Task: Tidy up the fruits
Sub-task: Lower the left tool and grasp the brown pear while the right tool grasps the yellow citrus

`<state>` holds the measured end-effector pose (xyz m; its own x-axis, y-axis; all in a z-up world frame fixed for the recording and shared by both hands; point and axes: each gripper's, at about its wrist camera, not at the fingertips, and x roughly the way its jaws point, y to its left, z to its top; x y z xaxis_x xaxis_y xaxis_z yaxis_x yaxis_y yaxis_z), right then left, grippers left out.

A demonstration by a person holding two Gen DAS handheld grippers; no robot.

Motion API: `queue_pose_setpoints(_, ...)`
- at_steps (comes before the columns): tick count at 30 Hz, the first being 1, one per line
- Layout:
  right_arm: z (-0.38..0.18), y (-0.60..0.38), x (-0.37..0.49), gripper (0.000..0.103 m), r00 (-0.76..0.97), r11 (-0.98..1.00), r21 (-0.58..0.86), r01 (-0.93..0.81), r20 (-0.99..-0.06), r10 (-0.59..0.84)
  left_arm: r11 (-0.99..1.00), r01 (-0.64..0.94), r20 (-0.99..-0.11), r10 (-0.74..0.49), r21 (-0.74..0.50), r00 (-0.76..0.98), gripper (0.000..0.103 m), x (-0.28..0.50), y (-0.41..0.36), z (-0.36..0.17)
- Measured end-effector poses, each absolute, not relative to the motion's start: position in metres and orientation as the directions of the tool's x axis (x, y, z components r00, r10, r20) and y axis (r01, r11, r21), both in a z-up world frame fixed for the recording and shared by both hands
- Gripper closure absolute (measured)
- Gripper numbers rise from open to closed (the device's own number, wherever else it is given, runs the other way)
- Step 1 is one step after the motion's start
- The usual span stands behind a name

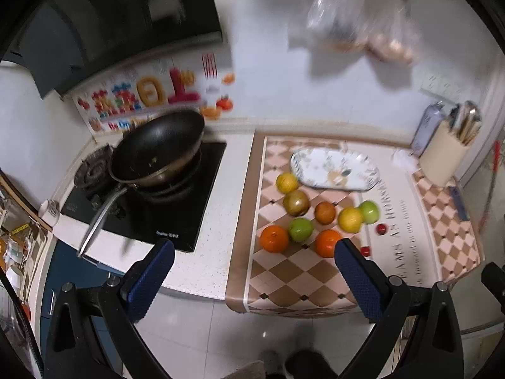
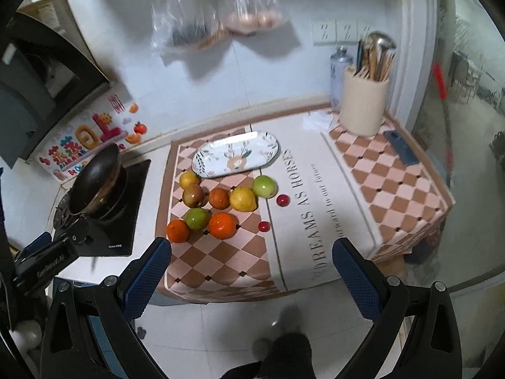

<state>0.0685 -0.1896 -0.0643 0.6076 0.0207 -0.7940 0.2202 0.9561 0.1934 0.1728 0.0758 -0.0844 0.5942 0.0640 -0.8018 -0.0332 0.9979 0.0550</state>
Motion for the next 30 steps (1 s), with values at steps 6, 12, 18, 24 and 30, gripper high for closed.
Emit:
queue_pose_setpoints(6,-0.121,-0.183,0.148,0.000,0.534,0.951,0.225,0.210,-0.841,0.082,0.997,-0.060,-0.895,0.074,0.053,0.440,0.000,0.249,0.087,-0.146)
queue_pose_setpoints(12,-0.208,-0.183,0.247,0.004,0.403,0.938,0.285,0.199,-0.896,0.186,0.997,-0.078,-0.964,0.004,-0.018,0.267,0.003,0.324,0.084,-0.210)
queue_pose_setpoints(18,-0.298,-0.191,0.323,0.021,0.243,0.903,0.357,0.238,-0.922,0.300,0.995,-0.066,-0.993,-0.067,-0.073,0.093,0.013,0.387,0.057,-0.270)
queue_pose_setpoints(24,-0.345,-0.188,0.357,0.026,0.145,0.895,0.382,0.231,-0.923,0.357,0.994,-0.070,-0.996,-0.087,-0.086,-0.011,0.013,0.432,0.039,-0.312)
queue_pose_setpoints(30,-0.364,-0.176,0.372,0.031,0.086,0.909,0.371,0.191,-0.929,0.361,0.995,-0.054,-0.993,-0.091,-0.088,-0.071,0.021,0.449,0.031,-0.343)
